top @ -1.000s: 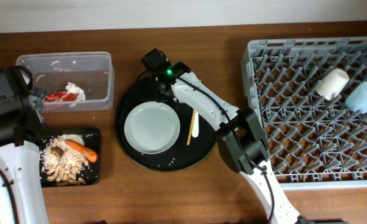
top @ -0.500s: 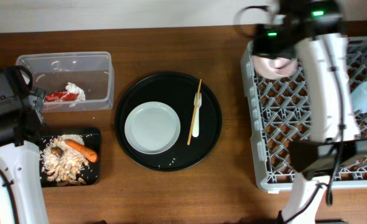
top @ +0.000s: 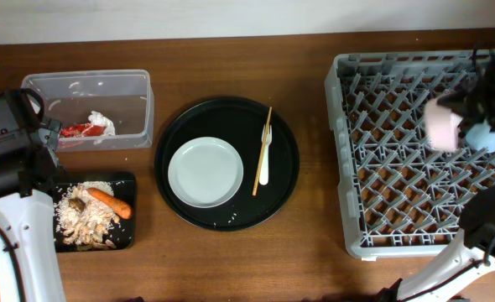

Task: Sort waste into correct bins and load items into the dishwasher rack
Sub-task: 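Carry the pink bowl to the rack and set it down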

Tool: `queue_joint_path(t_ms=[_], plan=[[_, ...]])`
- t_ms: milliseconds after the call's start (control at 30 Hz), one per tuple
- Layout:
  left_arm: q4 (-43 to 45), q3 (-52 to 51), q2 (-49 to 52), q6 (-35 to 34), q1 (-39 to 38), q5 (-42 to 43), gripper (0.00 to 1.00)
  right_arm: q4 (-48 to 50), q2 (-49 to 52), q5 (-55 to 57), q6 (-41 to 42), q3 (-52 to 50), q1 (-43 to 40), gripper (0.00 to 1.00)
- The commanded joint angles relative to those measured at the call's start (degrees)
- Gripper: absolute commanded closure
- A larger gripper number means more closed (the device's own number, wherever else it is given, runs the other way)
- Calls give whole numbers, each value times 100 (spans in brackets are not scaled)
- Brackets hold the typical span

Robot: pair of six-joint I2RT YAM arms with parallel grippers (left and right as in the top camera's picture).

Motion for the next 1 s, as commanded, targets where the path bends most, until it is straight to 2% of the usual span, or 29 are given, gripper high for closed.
queue_joint_path(t_ms=[0,67,333,500,633,800,967], plan=[[9,-7,2,-57,20,-37,1,-35,-107,-1246,-868,-804,-358,96],[9,-7,2,-57,20,-37,1,35,-107,-1384,-1196,-1209,-649,96],[9,-7,2,-59,20,-37,1,1193,-74,-1423,-942,-2238,-1204,96],[9,-7,2,-59,20,-37,1,1191,-83,-1731,-691,-2280,-1193,96],[9,-7,2,-59,20,-37,1,872,-109,-2308,-1014,-2269,-1191,96],[9,-7,2,-59,20,-37,1,968,-107,-2179,-1010,-2271,-918,96],[9,-7,2,-59,20,-37,1,1257,-109,-1864,-643,-2267,-933,96]])
